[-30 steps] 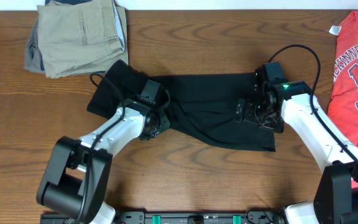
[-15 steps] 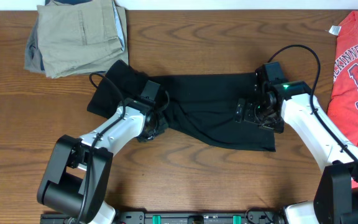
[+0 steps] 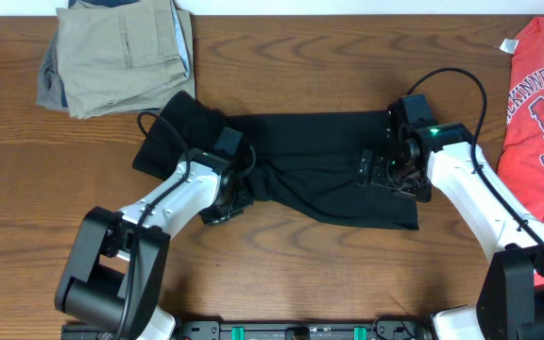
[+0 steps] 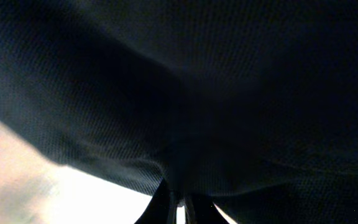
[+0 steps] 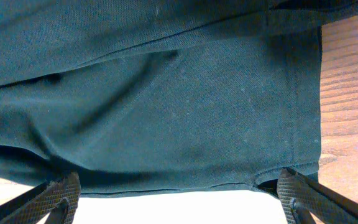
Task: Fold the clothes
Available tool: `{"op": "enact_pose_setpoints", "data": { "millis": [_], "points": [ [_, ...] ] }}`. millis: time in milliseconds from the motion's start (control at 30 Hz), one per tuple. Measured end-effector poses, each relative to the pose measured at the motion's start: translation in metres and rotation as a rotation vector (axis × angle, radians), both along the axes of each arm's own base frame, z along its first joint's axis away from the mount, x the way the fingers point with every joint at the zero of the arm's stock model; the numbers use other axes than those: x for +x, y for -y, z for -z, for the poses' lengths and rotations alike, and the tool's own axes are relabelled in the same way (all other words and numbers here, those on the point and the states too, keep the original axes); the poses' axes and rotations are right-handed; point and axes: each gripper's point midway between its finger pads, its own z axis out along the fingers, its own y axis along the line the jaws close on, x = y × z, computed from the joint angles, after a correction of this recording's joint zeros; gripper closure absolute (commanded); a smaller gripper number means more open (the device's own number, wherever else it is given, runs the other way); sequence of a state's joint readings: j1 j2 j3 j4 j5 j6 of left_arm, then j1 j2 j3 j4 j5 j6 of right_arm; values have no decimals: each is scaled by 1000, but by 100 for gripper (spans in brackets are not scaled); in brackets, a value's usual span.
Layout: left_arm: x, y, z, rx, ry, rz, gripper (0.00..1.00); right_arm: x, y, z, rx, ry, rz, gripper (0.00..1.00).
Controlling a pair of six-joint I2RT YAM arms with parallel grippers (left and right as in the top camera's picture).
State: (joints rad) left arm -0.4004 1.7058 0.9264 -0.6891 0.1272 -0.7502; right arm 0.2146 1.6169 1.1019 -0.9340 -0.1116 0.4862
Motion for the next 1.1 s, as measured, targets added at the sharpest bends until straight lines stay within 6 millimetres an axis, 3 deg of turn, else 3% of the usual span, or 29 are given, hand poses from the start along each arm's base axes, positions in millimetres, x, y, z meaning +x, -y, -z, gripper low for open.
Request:
{"op": "enact_pose_setpoints", "data": {
  "millis": [100,400,667,800,900,1100],
  "points": [
    [-8,-4,-14,1,-2,19,94,0,0,0,0,0,0,1],
    [-30,-18,-86,-21,137,95,94,0,0,0,0,0,0,1],
    [-59,-45,-94,92,69,113,94,0,0,0,0,0,0,1],
    [-53,-44,-94,93,95,116,92,0,0,0,0,0,0,1],
    [-43,-42,-95,86,136,125,86,0,0,0,0,-1,0,1],
    [-10,-28,-94,54,247,141,89,-1,0,0,0,-3,0,1]
  ]
}}
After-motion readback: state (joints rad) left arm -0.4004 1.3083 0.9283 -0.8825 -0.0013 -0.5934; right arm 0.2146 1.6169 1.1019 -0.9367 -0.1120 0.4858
